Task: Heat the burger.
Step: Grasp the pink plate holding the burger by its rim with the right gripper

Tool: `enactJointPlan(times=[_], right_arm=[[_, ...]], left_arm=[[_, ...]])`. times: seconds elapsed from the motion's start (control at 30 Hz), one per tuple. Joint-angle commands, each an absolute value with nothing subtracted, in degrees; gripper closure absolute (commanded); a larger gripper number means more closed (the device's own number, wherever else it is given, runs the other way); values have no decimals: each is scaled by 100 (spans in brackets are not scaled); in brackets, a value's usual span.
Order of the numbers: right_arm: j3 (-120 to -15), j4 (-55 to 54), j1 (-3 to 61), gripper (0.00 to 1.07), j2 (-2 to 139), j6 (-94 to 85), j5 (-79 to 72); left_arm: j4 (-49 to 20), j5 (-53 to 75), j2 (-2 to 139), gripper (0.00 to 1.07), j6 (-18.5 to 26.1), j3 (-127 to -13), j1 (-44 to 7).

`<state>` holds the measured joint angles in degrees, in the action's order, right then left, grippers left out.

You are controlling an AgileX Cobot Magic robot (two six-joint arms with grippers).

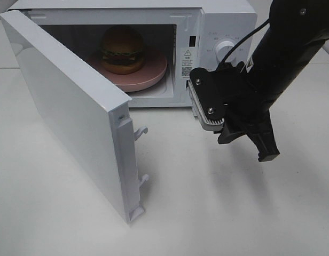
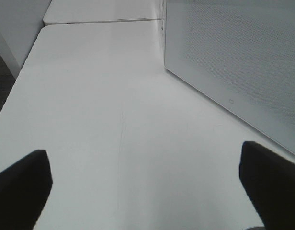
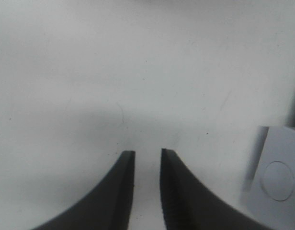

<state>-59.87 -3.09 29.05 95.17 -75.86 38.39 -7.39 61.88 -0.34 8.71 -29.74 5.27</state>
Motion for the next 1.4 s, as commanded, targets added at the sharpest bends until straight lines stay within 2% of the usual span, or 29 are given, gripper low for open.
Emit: enactJointPlan(times=[0.03,0.07,0.1,0.13,0.17,0.2,0.23,0.27,0.87,1.4], right_arm=[[-6028,0,3123,45,9454,-7580,3512],[-6028,74,3157,38,9454,-7494,3380],[-6028,74,3157,38,9454,-7494,3380],[-6028,195,3174,23,9454,-7248,3186],[-6028,258,3180,16,9454,-7168,3088],[-6028,258,3180,16,9454,-7168,3088],[-6028,401,3214,7,9454,-7082,2979],[-6028,464,3214,5,9454,-7059,2916],[-6543,710,3358,8,9580,-7024,2458],[-7374,739,3558,10,10365,-7024,2108]], left_arm=[[-768,6131,-120,7,848,-2956,539],[-768,6131,-120,7,848,-2956,539],[-768,6131,-120,7,848,-2956,539],[-768,6131,-120,7,848,-2956,539],[-768,6131,-120,7,848,-2956,539],[-768,6131,-120,7,848,-2956,539],[-768,6131,-120,7,848,-2956,539],[-768,6131,-120,7,848,-2956,539],[-768,6131,-120,7,848,-2956,539],[-768,6131,-120,7,848,-2956,539]])
